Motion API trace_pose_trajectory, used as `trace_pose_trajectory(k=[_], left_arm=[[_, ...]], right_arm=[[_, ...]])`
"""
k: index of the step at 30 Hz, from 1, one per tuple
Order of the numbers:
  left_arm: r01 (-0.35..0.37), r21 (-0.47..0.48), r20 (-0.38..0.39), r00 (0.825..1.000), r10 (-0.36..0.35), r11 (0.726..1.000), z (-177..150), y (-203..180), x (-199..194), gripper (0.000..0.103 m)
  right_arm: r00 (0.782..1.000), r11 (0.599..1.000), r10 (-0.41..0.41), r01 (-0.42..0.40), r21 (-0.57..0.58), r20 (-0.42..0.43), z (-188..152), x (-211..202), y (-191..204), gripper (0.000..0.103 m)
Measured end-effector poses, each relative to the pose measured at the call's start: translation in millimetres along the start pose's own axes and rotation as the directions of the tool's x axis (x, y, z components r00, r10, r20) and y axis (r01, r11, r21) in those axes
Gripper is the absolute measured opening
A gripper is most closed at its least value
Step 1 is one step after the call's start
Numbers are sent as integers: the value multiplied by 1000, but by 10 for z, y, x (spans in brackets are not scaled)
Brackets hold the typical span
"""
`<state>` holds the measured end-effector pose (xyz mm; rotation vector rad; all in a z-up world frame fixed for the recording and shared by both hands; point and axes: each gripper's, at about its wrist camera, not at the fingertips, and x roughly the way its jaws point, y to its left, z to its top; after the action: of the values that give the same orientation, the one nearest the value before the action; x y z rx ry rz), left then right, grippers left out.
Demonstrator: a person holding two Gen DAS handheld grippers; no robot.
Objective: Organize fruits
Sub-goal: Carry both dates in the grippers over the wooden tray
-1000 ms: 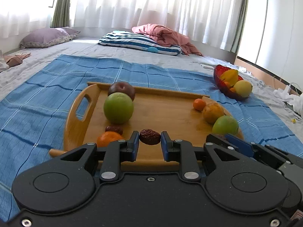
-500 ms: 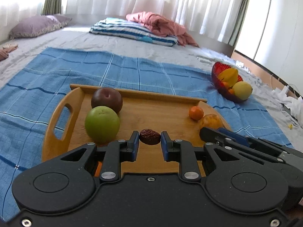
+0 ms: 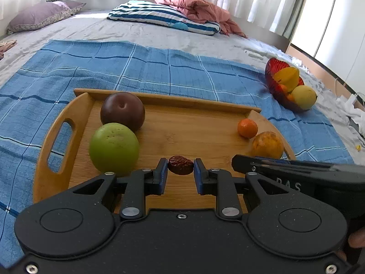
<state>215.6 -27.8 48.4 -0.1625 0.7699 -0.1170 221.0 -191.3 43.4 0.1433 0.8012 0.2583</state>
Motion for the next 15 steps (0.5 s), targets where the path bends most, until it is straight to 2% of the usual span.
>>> trace_pose_trajectory(k=[8, 15], left_arm=[[-16, 9, -27, 1000, 16, 1000, 7, -39, 159, 23], [-39, 37, -24, 999, 40, 999, -15, -53, 233, 23]], right_arm=[[994, 998, -62, 60, -27, -86, 135, 163, 16, 32], [994, 997, -72, 69, -45, -78, 126, 201, 24, 31]])
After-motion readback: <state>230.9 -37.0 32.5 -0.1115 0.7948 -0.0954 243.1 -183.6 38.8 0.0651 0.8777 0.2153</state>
